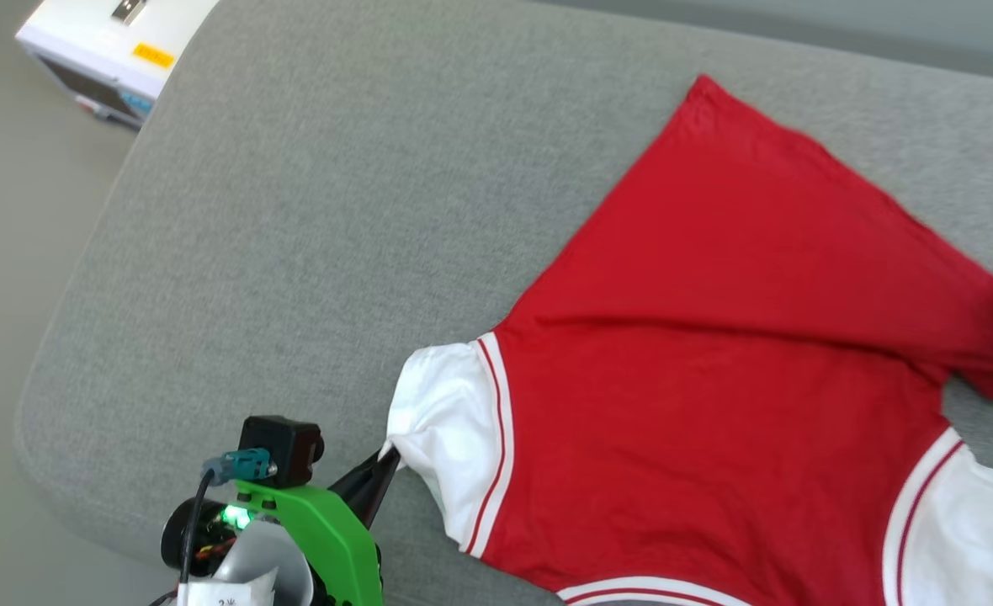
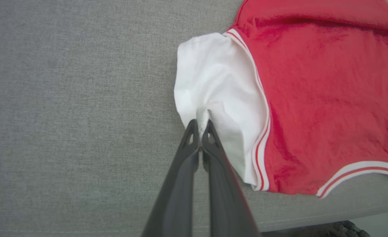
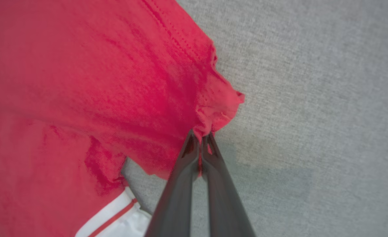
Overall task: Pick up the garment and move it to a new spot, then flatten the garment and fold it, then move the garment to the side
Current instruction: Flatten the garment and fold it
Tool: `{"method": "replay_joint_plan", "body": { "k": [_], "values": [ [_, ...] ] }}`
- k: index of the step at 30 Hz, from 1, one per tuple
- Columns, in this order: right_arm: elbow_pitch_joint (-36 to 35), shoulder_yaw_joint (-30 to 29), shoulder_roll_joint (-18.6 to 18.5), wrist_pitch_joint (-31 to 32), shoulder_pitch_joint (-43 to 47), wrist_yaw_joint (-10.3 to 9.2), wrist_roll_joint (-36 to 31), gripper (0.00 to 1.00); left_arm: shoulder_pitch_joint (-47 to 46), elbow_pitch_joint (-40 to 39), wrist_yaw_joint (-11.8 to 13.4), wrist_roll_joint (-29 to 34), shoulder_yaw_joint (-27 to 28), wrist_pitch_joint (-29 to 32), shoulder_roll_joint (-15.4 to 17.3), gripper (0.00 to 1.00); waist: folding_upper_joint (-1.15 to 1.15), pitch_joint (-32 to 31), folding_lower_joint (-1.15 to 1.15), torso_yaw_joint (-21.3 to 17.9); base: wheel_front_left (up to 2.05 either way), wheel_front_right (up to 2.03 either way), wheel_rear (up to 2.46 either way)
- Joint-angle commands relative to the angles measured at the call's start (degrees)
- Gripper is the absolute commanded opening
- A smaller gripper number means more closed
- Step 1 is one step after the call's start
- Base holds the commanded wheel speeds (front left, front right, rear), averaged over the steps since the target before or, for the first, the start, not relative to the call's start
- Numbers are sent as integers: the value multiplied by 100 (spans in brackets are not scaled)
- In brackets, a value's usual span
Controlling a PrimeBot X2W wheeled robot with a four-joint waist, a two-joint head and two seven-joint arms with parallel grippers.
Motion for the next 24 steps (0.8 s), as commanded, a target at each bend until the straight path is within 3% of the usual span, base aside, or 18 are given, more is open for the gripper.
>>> {"method": "replay_joint_plan", "body": {
  "k": [1, 7, 14, 20, 24],
  "values": [
    [-74, -98, 31, -52, 249, -4, 28, 0, 75, 10, 51, -12, 21, -7, 36, 0, 0, -594, 0, -504, 0, 0, 0],
    [-598, -644, 316, -139, 1342, -4, 79, 0, 279, 12, 145, -136, 97, -77, 38, 0, 0, -926, 0, -695, 0, 0, 0],
    [-1123, -1176, 917, -325, 2470, -4, 126, 0, 456, 43, 223, -264, 176, -185, -8, 0, 0, -1184, 0, -793, 0, 0, 0],
    [-1221, -1435, 1372, -380, 2976, -4, 56, 0, 503, 60, 281, -327, 229, -316, -124, 0, 0, -1246, 0, -813, 0, 0, 0],
    [-1232, -1437, 1440, -397, 3072, -4, 9, 0, 482, 65, 281, -320, 213, -358, -174, 0, 0, -1192, 0, -800, 0, 0, 0]
  ]
}}
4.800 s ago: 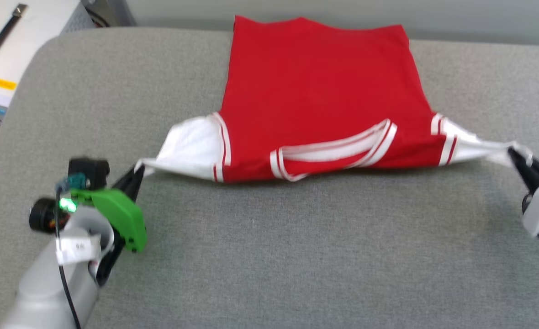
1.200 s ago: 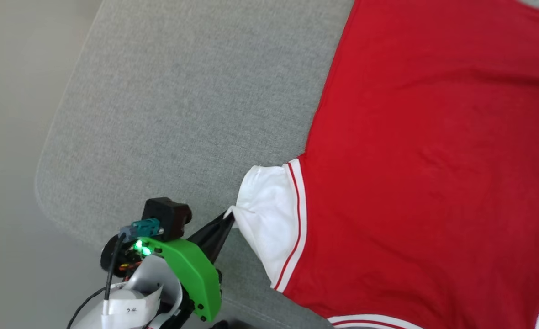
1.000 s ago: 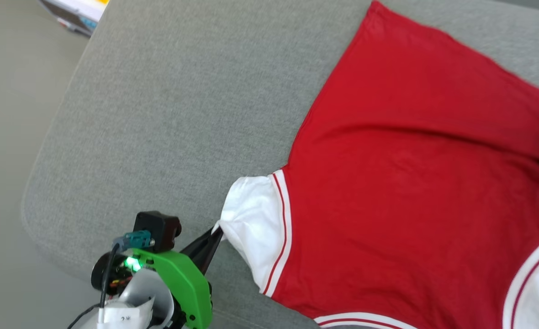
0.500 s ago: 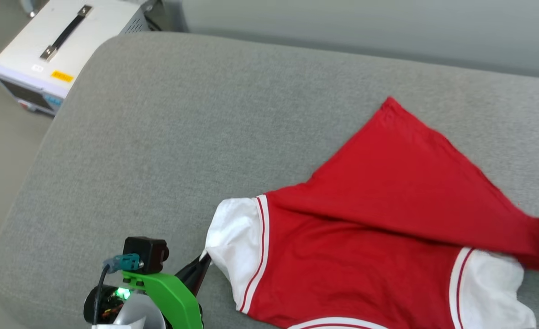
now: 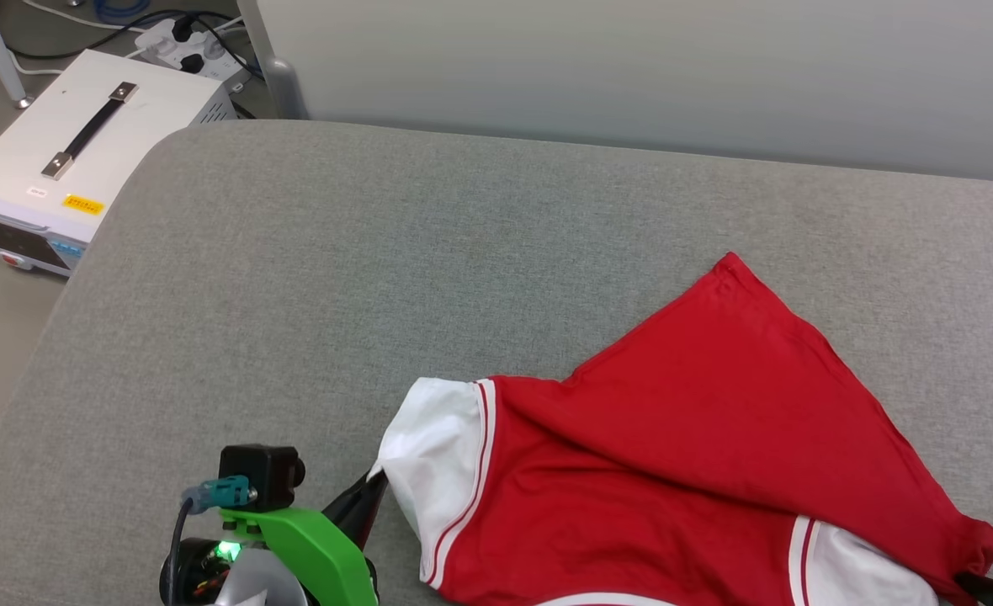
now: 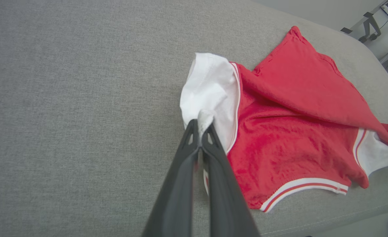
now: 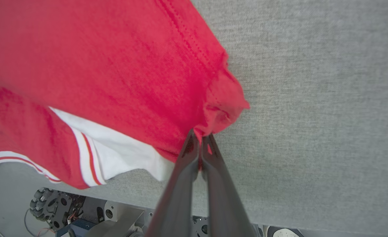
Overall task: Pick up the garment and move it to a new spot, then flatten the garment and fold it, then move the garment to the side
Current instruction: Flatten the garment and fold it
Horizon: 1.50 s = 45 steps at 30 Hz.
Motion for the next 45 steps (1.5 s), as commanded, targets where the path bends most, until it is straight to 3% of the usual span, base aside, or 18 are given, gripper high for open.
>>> {"method": "replay_joint_plan", "body": {
  "k": [1, 2, 3, 13, 19, 23, 35, 45],
  "values": [
    [-27, -5, -10, -56, 36, -4, -45, 48, 41, 18, 17, 10, -1, -41, -25, 0, -1, 28, 1, 19, 0, 0, 0],
    [-42, 11, -19, -68, 25, -4, -36, 96, 31, 19, 10, 10, -3, -41, -24, 0, -1, 43, 1, 26, 0, 0, 0],
    [-59, 22, -33, -77, 3, -4, -22, 100, 22, 19, 4, 12, -3, -41, -20, 0, -1, 59, 1, 33, 0, 0, 0],
    [-662, 339, -564, 168, -537, -4, 233, 100, -106, -131, 4, 118, -57, -46, -15, 0, -1, 279, 1, 197, 0, 0, 0],
    [-1291, 529, -892, 645, -1299, -4, 296, 100, -233, -364, -35, 174, -123, -35, -58, 0, -1, 612, 1, 466, 0, 0, 0],
    [-1357, 754, -951, 981, -1984, -4, 278, 100, -352, -395, -70, 251, -181, -11, -65, 0, -1, 908, 1, 705, 0, 0, 0],
    [-381, 1290, -1208, 1625, -3726, -4, -163, 100, -730, -233, -320, 322, -317, -114, -273, 0, -1, 1679, 1, 1485, 0, 0, 0],
    [458, 1699, -1392, 1541, -4134, -4, -335, 100, -838, -82, -439, 295, -399, -233, -454, 0, -1, 1948, 1, 1828, 0, 0, 0]
  ]
}}
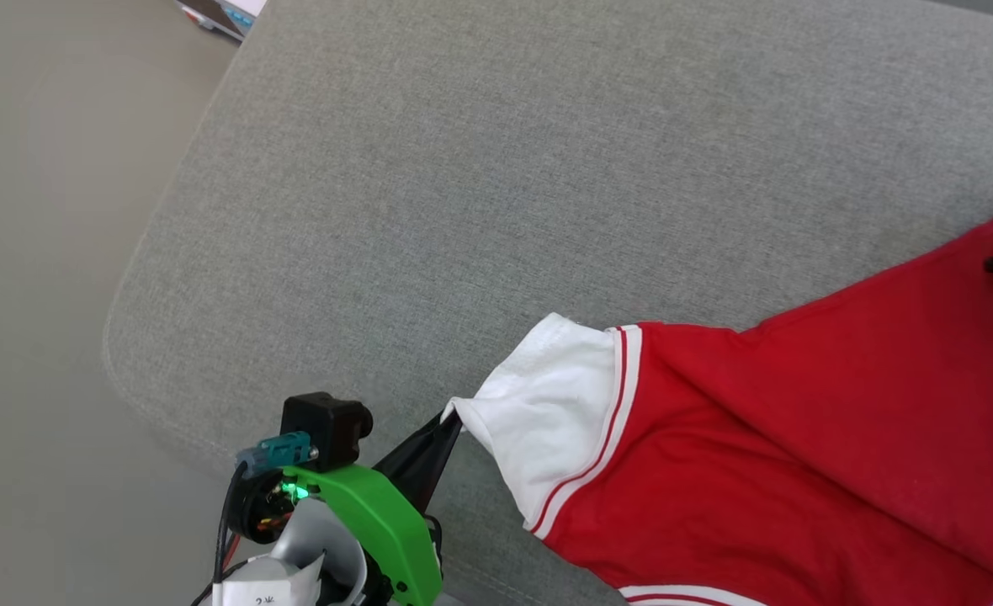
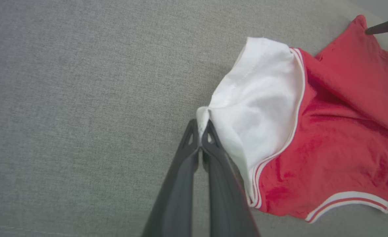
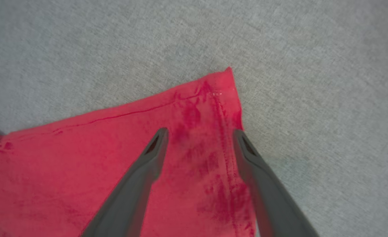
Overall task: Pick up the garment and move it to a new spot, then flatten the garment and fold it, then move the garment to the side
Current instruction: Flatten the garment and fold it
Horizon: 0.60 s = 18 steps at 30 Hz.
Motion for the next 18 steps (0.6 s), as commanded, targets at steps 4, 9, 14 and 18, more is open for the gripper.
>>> {"method": "replay_joint_plan", "body": {
  "k": [4, 9, 14, 18],
  "values": [
    [243, 180, -68, -72, -113, -4, 11, 100, -137, 51, -46, 2, -1, -61, -50, 0, 0, 218, 0, 192, 0, 0, 0],
    [462, 282, -106, 101, 9, -4, 55, 100, -190, 80, -50, 10, -20, -58, -75, 0, 0, 250, 0, 218, 0, 0, 0],
    [507, 375, -208, -17, 147, -4, 113, 0, -195, 128, -46, -3, -38, -65, -90, 0, 0, 205, 0, 212, 0, 0, 0],
    [566, 368, -194, -369, 88, -4, 151, 0, -184, 154, -36, -4, -22, -71, -50, 0, 0, 83, 0, 157, 0, 0, 0]
  ]
}}
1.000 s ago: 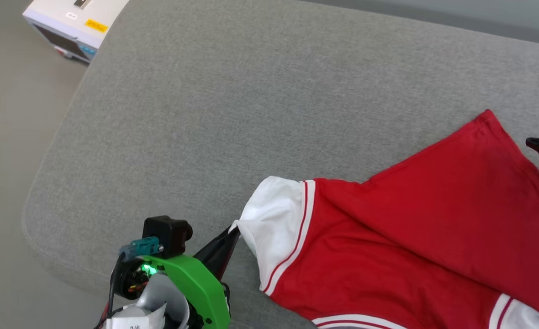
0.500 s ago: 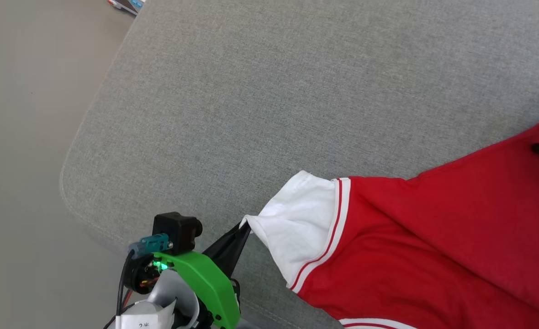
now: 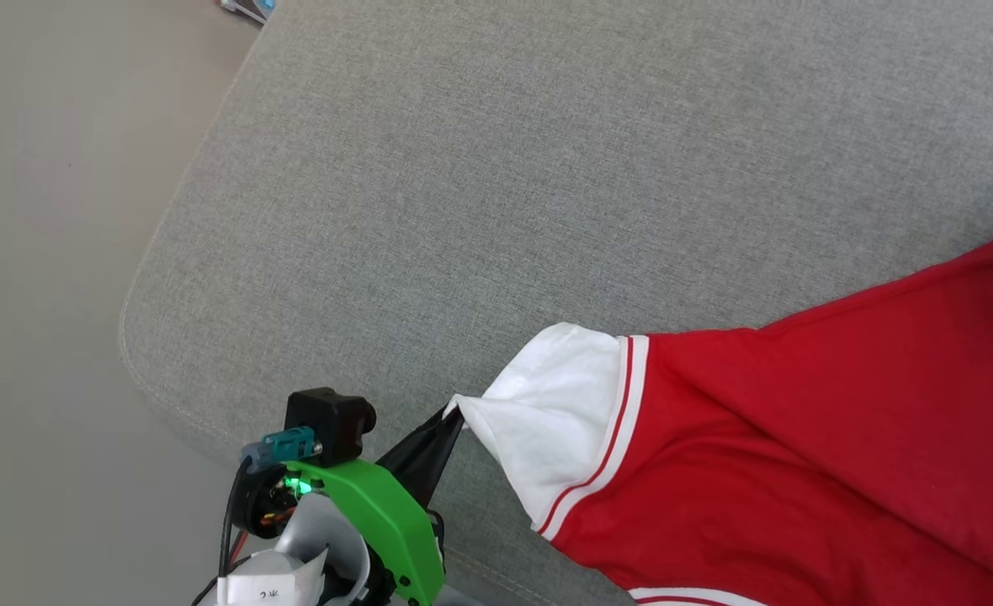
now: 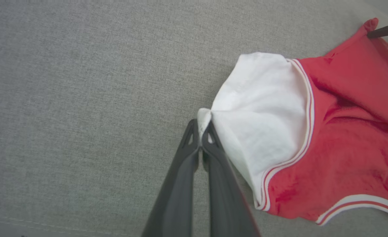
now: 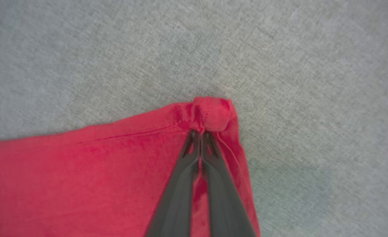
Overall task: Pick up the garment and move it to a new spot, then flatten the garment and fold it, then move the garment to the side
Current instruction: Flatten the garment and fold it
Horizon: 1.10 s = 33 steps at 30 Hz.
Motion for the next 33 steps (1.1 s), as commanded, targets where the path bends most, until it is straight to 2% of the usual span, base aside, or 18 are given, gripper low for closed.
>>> {"method": "replay_joint_plan", "body": {
  "k": [1, 10, 18, 23, 33],
  "values": [
    [115, 63, 55, -128, 139, -4, 59, 0, -89, 15, -23, -1, 18, -22, 26, 0, 0, -107, 0, -57, 0, 0, 0],
    [236, 78, 87, -990, 142, -4, 331, 0, -44, -77, 105, 29, 128, 9, 216, 0, 0, -694, 0, -352, 0, 0, 0],
    [101, 11, 47, -1858, 391, -4, 558, 0, -5, -324, 268, 70, 386, 5, 547, 0, 0, -1412, 0, -800, 0, 0, 0],
    [-345, -88, -37, -2266, 646, -4, 670, 0, -178, -594, 366, 172, 611, 55, 824, 0, 0, -1740, 0, -1196, 0, 0, 0],
    [-1399, -421, 19, -2519, 986, -4, 753, 0, -824, -1113, 546, 398, 1100, 125, 1195, 0, 0, -2032, 0, -1897, 0, 0, 0]
  ]
}}
